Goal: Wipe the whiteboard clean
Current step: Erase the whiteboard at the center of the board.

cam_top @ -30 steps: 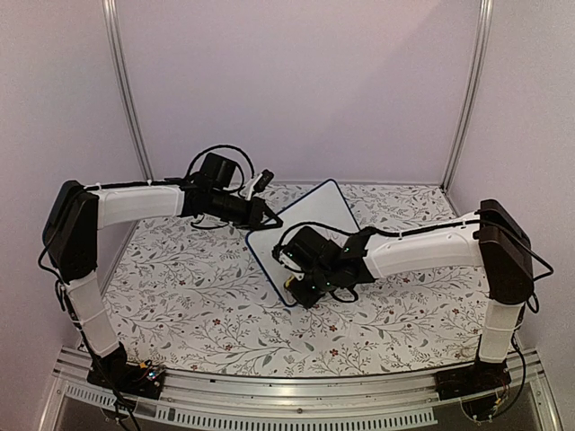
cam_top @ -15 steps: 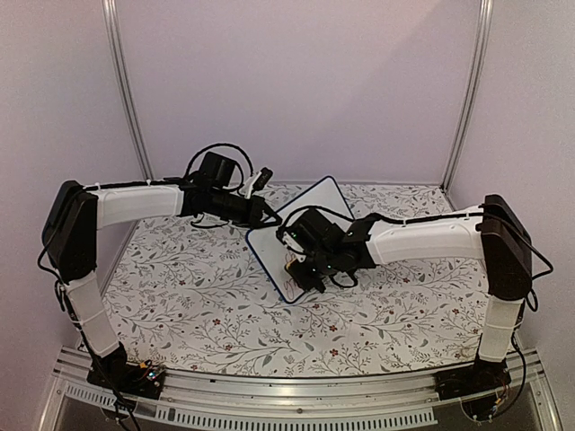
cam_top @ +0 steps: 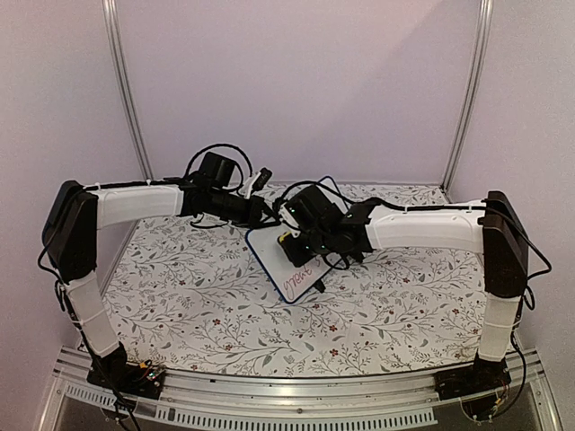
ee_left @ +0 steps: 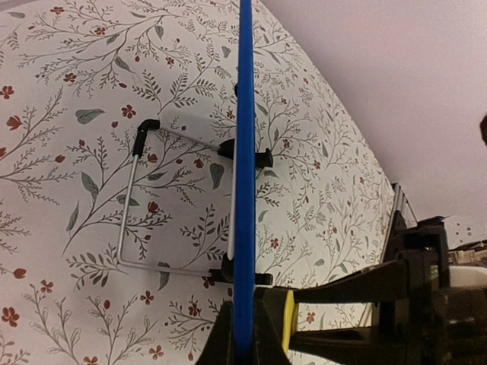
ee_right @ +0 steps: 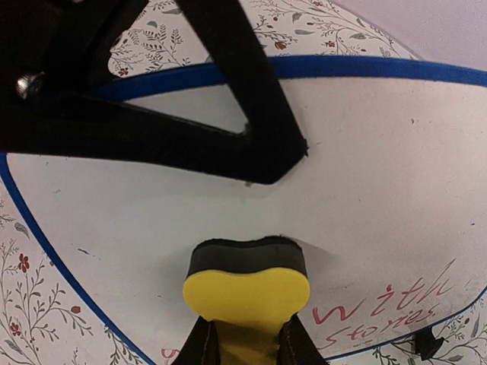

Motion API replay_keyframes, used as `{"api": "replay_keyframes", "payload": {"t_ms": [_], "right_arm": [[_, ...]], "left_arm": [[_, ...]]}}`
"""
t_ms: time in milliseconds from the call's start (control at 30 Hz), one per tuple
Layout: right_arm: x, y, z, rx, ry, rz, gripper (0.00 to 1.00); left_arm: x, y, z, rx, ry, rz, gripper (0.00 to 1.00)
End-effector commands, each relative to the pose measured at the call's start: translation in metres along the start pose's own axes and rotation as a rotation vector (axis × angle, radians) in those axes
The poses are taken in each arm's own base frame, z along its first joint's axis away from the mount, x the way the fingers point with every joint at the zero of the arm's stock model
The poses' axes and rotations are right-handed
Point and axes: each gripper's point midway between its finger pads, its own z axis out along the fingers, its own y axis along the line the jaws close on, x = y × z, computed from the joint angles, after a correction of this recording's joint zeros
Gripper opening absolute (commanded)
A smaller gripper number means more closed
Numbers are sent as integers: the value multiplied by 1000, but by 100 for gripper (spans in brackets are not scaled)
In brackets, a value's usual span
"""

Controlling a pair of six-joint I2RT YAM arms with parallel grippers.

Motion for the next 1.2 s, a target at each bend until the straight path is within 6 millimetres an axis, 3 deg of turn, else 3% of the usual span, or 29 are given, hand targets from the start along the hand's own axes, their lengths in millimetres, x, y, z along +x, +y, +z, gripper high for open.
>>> {"api": "replay_keyframes", "payload": {"t_ms": [0, 333, 567, 767, 1167], "right_arm": [[4, -10, 24, 35, 1, 8, 16], [75, -11, 24, 4, 165, 29, 15], [101, -19, 17, 29, 206, 47, 15], [82, -18, 17, 28, 159, 62, 15], [-8, -29, 10, 55, -28, 60, 15]], "left_arm": [[18, -15, 2, 25, 65, 11, 0], [16, -16, 1, 26, 61, 11, 0], [17, -16, 1, 26, 61, 9, 0], [17, -16, 1, 24, 62, 12, 0], [17, -14, 1, 17, 61, 14, 0]]}}
